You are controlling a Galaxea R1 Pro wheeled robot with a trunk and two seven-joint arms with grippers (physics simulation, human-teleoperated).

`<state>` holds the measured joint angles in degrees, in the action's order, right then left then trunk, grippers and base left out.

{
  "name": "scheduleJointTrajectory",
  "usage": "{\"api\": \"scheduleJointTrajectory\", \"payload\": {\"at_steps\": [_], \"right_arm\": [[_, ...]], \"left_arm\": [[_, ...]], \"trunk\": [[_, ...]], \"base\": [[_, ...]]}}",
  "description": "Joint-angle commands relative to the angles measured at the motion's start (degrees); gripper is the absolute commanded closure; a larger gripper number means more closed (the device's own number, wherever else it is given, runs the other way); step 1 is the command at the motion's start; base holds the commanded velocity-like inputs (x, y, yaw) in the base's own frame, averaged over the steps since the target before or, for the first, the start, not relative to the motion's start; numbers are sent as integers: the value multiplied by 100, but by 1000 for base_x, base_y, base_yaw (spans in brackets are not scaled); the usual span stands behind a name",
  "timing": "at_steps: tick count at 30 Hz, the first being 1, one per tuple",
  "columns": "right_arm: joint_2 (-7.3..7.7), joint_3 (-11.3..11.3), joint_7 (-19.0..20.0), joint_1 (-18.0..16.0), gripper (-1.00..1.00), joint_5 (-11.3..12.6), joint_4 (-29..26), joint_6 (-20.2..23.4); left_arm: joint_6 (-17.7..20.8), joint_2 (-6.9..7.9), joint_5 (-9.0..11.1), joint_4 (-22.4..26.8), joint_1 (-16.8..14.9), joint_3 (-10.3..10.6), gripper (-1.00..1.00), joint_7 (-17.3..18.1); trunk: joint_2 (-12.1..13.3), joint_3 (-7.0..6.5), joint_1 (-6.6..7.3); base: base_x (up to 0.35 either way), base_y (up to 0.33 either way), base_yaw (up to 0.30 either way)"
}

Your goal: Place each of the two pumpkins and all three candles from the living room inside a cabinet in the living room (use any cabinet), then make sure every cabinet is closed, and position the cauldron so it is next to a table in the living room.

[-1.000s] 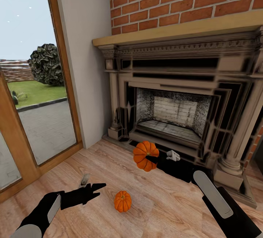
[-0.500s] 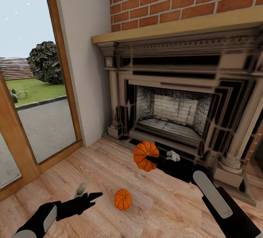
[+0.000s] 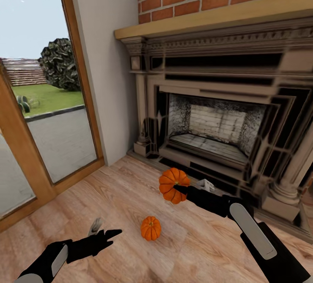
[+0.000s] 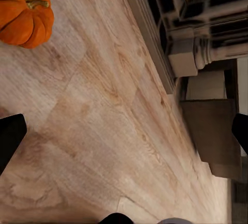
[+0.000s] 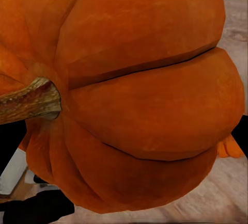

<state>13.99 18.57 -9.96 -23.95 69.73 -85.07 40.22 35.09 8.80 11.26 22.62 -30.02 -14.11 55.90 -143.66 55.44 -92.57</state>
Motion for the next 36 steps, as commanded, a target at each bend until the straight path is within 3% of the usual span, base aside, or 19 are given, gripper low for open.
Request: {"api": "scheduleJointTrajectory", "payload": {"at_steps": [1, 14, 20, 26, 36], "right_arm": [[3, 10, -59, -4, 100, 73, -10, -3], [11, 4, -22, -4, 100, 101, -68, -9], [37, -23, 31, -4, 100, 127, -92, -19], [41, -73, 97, -1, 100, 152, -244, 9], [70, -276, 835, 44, 100, 170, -291, 52]], "left_arm": [[40, -1, 16, -3, -4, -13, -100, 9], [-5, -56, -8, 19, -4, 0, -100, 9], [28, -18, 21, 701, -24, 2, -100, 34], [23, -58, 17, 958, -24, -1, -100, 24], [-57, -118, 8, 1015, -26, 11, -100, 21]], "trunk": [[-4, 28, -1], [-22, 316, -34], [-30, 449, -50], [-38, 582, -65], [-51, 804, -91]], "base": [[0, 0, 285], [0, 0, 82], [0, 0, 0], [0, 0, 0], [0, 0, 0]]}}
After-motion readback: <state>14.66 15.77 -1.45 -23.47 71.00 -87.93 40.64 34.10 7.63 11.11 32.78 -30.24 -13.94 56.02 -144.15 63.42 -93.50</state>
